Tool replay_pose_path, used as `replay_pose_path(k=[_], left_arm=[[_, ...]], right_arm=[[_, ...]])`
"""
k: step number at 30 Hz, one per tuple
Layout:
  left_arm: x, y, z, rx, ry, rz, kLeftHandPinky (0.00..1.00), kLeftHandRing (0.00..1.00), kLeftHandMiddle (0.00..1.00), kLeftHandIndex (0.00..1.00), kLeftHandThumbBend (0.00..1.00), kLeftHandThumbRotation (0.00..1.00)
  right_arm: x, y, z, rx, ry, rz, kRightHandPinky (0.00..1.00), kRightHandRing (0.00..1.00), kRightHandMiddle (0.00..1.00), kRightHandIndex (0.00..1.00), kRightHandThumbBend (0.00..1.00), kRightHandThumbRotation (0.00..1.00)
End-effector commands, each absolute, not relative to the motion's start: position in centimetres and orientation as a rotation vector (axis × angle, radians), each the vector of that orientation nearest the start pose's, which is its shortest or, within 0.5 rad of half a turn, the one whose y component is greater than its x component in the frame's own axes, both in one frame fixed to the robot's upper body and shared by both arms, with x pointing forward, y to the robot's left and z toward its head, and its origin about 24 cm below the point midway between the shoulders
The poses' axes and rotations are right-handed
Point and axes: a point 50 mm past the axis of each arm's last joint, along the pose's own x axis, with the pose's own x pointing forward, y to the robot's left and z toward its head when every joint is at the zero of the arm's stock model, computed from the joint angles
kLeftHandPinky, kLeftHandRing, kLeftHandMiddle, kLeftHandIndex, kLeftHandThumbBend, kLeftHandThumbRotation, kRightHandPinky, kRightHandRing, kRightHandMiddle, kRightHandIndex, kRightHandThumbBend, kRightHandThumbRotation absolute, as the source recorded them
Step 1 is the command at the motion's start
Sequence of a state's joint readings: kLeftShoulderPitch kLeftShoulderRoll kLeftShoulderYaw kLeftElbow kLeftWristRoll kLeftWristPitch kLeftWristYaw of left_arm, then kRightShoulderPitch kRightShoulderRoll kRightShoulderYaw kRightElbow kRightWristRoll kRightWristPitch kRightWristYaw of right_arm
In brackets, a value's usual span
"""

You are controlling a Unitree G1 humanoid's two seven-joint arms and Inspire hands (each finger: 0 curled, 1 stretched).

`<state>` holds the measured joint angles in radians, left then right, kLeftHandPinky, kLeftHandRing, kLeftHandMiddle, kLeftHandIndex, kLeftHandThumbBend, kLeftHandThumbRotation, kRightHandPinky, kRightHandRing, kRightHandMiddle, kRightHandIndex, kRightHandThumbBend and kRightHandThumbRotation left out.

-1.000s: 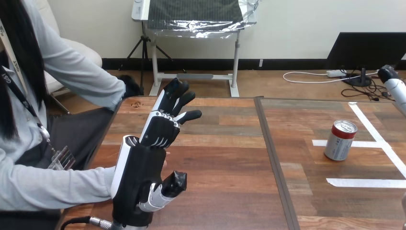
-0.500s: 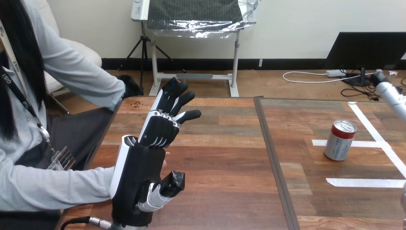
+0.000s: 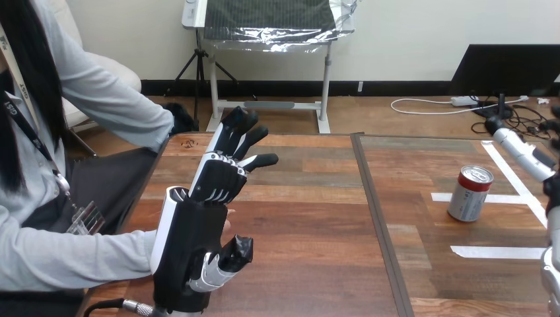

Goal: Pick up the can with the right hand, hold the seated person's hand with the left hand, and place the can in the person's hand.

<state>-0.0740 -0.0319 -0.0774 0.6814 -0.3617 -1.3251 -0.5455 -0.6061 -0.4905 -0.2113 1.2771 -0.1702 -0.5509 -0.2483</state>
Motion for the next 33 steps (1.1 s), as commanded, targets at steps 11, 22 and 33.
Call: replay_pose_path(k=[11, 22, 33], left_arm=[[21.8, 12.7, 4.1, -0.076, -0.812, -0.339, 0.83, 0.93, 0.94, 0.95, 0.88, 0.79], [21.6, 12.6, 4.2, -0.079, -0.810, -0.344, 0.84, 0.94, 0.95, 0.95, 0.89, 0.80], [21.5, 12.5, 4.3, -0.090, -0.820, -0.339, 0.86, 0.95, 0.95, 0.95, 0.85, 0.80]], right_arm=[[33.6, -31.3, 6.6, -0.482, 0.051, -0.450, 0.88, 0.93, 0.96, 0.99, 1.00, 0.55], [33.6, -31.2, 5.9, -0.499, 0.125, -0.434, 0.82, 0.90, 0.96, 0.99, 1.00, 0.55], [33.5, -31.2, 5.0, -0.486, 0.212, -0.423, 0.78, 0.90, 0.95, 0.99, 1.00, 0.55]])
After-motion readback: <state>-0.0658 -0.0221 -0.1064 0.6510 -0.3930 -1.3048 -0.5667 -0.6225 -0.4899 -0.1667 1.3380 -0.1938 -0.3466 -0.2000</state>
